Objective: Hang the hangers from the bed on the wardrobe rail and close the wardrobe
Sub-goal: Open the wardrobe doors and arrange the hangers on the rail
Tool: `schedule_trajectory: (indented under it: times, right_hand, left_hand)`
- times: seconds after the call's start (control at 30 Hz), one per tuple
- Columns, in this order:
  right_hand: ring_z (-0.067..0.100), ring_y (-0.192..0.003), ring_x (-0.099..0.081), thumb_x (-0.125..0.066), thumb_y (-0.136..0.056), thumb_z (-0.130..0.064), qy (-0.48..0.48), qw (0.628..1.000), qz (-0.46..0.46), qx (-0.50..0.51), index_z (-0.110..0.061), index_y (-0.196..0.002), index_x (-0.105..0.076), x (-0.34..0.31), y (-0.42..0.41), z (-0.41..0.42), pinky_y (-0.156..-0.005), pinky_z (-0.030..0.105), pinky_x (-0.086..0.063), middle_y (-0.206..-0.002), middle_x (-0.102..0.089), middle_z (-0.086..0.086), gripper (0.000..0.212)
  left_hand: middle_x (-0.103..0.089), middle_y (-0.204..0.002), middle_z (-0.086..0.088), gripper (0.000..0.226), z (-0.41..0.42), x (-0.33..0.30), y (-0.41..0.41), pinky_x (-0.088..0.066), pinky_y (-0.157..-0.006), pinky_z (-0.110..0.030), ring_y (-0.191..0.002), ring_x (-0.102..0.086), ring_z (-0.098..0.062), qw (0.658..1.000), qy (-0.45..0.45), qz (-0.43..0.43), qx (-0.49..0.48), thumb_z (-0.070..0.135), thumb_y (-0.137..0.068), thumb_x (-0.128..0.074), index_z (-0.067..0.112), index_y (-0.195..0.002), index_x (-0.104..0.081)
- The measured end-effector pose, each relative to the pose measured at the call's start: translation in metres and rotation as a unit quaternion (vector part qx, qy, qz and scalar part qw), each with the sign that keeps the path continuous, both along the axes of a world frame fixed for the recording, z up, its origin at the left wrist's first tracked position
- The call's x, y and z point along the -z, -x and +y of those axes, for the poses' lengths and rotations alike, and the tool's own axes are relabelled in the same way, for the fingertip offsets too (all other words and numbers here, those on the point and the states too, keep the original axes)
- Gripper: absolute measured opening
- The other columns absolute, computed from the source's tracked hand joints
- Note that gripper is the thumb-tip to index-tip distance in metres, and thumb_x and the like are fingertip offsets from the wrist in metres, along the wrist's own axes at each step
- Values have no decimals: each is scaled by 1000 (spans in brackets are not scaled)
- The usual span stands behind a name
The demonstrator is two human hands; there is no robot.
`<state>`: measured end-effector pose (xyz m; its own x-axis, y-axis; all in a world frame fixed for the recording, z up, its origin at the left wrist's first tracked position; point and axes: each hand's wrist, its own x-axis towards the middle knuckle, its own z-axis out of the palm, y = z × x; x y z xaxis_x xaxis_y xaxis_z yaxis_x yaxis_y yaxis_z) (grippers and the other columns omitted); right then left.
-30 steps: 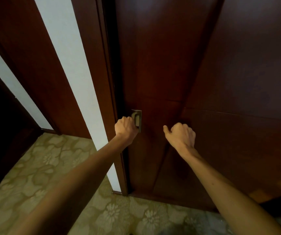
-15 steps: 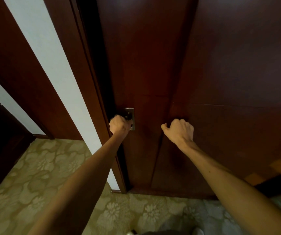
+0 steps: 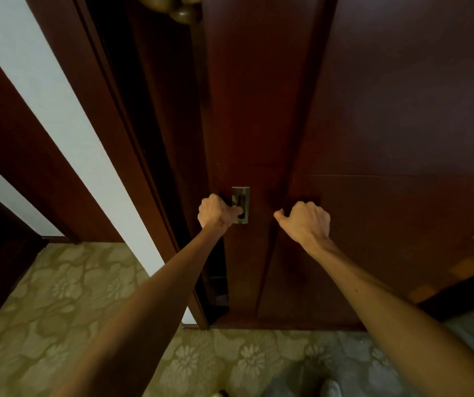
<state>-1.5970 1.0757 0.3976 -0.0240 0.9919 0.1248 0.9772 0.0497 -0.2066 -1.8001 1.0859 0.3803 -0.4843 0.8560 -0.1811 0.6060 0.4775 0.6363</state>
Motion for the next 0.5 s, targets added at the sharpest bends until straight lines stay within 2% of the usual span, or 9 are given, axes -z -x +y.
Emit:
schedule_trajectory:
  times: [0.1, 0.23, 0.37, 0.5]
  right_hand:
    - [20, -56, -62, -52, -92, -55, 1, 1000, 3, 8, -19, -52, -53, 1, -17, 3, -59, 33, -51, -53, -57, -2, 54]
    - [20, -57, -62, -52, -91, -56, -1, 1000, 5, 17, -18, -53, -56, 4, -43, 6, -59, 32, -49, -53, -58, -2, 54]
    - [20, -56, -62, -51, -91, -57, 5, 999, 8, 31, -17, -54, -58, 5, -72, 11, -60, 33, -52, -54, -59, -1, 54]
    - [20, -54, -62, -50, -91, -56, 4, 999, 7, 34, -18, -52, -56, 8, -101, 17, -59, 33, -54, -52, -58, -1, 54]
  left_hand:
    - [-69, -80, -2, 35, 4, -2, -23, -63, -66, -35, -69, -72, -17, 999, 2, 4, 32, 41, -79, -81, 12, -86, -63]
    - [-69, -78, -2, 44, 9, -2, -59, -62, -63, -35, -68, -69, -17, 997, -5, 46, 64, 53, -77, -78, 12, -85, -66]
    - [-62, -71, 1, 45, 13, -1, -95, -49, -51, -28, -60, -61, -14, 994, -12, 72, 76, 54, -79, -77, 11, -77, -64]
    - [-66, -75, -2, 47, 18, 2, -129, -55, -57, -31, -67, -66, -20, 991, -15, 91, 92, 56, -79, -75, 11, -74, -62]
